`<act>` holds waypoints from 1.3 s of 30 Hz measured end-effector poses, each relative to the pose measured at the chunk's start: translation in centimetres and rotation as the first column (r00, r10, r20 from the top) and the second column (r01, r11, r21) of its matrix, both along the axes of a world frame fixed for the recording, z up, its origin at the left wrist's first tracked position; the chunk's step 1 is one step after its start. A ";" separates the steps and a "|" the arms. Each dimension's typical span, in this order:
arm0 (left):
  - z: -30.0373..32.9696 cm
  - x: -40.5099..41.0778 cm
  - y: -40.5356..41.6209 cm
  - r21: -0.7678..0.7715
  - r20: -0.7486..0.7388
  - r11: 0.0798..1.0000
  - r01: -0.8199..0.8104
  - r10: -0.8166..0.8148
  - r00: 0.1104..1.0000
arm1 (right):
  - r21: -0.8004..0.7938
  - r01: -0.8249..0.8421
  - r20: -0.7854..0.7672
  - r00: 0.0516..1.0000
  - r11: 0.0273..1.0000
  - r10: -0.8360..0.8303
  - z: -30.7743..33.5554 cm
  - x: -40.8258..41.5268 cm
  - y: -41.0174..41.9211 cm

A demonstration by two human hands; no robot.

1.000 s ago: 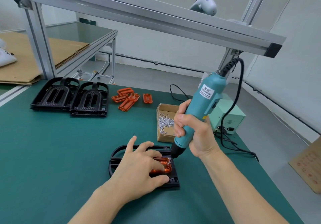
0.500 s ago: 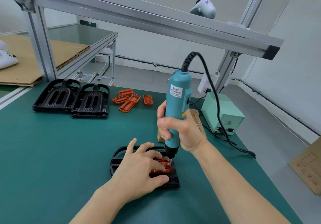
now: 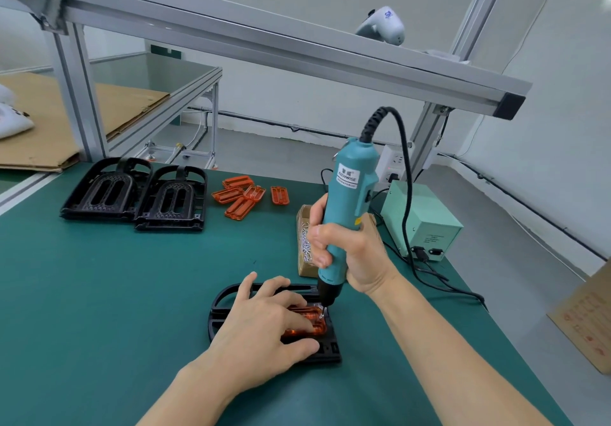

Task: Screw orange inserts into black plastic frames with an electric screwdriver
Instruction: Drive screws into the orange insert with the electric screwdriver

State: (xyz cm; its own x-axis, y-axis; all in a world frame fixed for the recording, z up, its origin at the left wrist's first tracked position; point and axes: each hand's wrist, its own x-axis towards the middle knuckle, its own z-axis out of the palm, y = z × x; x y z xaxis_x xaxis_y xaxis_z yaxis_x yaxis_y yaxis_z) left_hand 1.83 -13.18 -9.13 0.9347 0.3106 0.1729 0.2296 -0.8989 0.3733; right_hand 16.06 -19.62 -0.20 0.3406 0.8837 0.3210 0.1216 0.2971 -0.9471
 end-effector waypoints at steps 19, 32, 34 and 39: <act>0.4 0.0 -0.1 0.005 -0.051 1.000 0.005 -0.004 0.999 | -0.007 -0.079 0.071 0.994 0.997 0.080 -0.6 -0.9 0.1; 1.0 -1.3 1.5 -0.006 -0.112 0.991 -0.137 0.135 0.984 | 0.003 0.120 0.017 0.993 0.993 -0.120 -0.4 1.2 -1.6; 0.8 -1.3 1.6 -0.010 -0.129 0.988 -0.153 0.150 0.980 | 0.000 0.108 0.035 0.994 0.994 -0.108 -0.4 1.0 -1.3; 0.5 -1.3 1.7 0.016 -0.093 0.988 -0.155 0.155 0.983 | -0.014 0.141 -0.033 0.989 0.990 -0.141 -0.9 0.7 -1.4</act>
State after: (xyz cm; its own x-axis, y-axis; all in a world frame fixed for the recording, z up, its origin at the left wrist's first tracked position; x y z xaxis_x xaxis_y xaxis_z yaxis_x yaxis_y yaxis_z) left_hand 0.49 -11.45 -8.66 0.8875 0.4519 0.0901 0.4001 -0.8526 0.3361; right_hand 16.72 -21.02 -1.06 0.4728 0.8296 0.2972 0.1294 0.2683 -0.9546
